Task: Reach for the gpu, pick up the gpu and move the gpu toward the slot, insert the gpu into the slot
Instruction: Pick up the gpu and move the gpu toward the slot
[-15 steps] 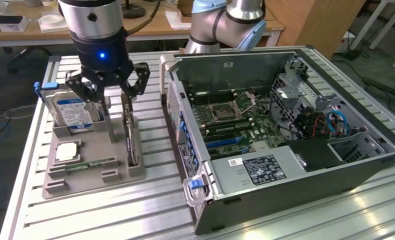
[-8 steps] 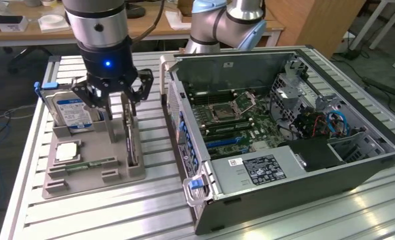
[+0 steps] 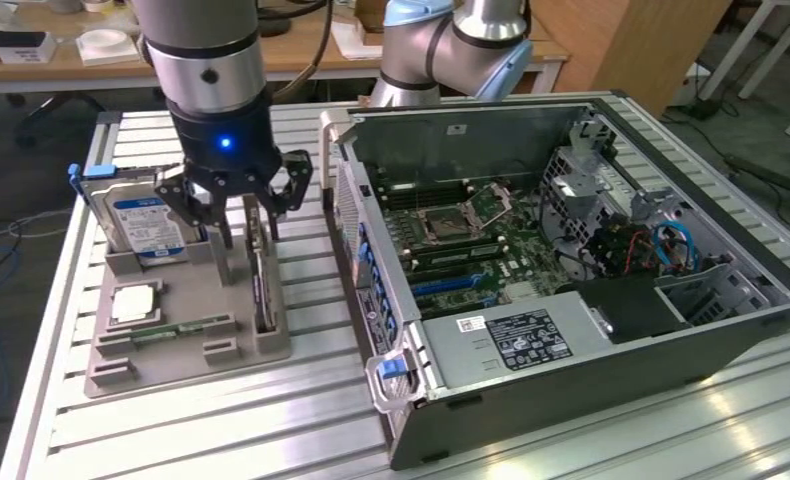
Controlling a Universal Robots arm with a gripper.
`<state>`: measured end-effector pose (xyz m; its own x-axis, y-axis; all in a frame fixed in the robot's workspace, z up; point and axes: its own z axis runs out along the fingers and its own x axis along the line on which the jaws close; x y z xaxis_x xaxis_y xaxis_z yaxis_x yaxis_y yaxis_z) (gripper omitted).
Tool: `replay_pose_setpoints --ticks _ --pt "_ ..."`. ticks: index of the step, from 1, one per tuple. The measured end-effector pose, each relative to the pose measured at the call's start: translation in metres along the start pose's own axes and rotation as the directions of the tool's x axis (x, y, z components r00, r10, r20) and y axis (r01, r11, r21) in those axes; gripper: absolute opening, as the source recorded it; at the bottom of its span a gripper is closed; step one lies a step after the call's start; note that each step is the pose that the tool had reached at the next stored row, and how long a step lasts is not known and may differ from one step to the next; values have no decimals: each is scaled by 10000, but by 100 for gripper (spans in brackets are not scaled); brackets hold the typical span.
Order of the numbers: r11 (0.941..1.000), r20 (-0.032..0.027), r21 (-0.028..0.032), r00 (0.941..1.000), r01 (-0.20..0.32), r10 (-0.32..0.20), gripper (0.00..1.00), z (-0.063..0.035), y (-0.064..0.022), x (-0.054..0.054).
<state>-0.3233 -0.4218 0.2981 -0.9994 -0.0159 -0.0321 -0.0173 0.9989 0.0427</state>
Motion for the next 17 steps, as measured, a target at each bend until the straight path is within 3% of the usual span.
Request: replay_pose_setpoints --ticks 17 --pt "10000 21 0 10000 -4 4 53 344 -31 11"
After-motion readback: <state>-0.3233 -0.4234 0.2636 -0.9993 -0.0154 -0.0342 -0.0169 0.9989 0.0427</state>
